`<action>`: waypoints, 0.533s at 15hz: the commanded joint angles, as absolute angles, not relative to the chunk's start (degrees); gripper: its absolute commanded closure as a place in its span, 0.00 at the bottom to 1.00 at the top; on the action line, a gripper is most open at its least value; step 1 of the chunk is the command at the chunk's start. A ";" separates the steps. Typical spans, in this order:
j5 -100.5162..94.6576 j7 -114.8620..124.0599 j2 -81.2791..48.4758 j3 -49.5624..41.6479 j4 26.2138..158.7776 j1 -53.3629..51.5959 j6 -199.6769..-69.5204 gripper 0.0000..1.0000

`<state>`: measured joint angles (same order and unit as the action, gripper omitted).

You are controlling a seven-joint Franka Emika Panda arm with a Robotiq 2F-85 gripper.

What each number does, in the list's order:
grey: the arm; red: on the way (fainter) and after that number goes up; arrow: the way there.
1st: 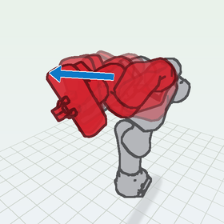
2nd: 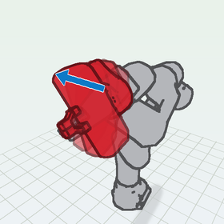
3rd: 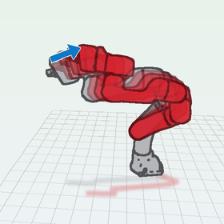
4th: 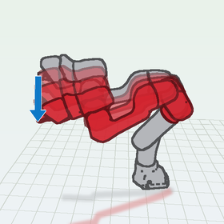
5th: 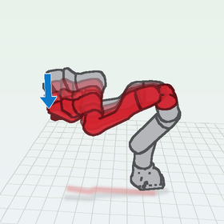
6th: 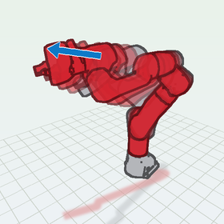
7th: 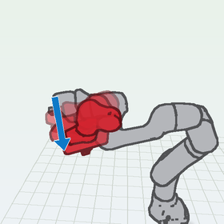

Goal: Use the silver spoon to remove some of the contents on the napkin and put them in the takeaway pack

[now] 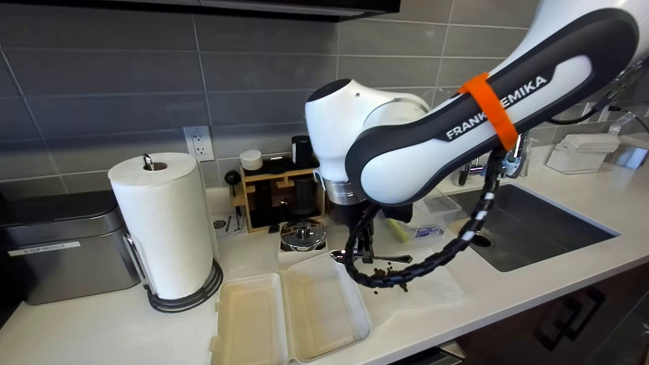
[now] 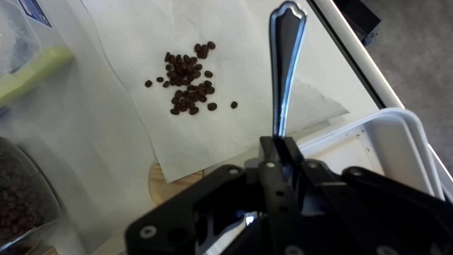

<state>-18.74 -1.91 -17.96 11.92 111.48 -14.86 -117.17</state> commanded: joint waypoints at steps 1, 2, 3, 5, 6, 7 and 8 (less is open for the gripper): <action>-21.81 3.28 -25.80 11.02 104.30 -18.26 -115.70 0.98; -22.45 4.57 -27.45 10.62 103.01 -19.05 -115.71 0.98; -23.22 5.88 -28.93 10.12 101.82 -19.89 -115.64 0.98; -25.21 9.00 -31.34 8.78 100.00 -21.70 -115.55 0.98; -25.80 10.19 -32.34 8.29 99.14 -22.50 -115.28 0.98; -28.21 12.68 -33.30 7.03 98.42 -23.93 -115.44 0.98; -29.93 14.45 -33.96 6.14 97.86 -25.01 -115.24 0.98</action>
<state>-25.18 8.97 -30.46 9.03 101.75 -21.28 -117.17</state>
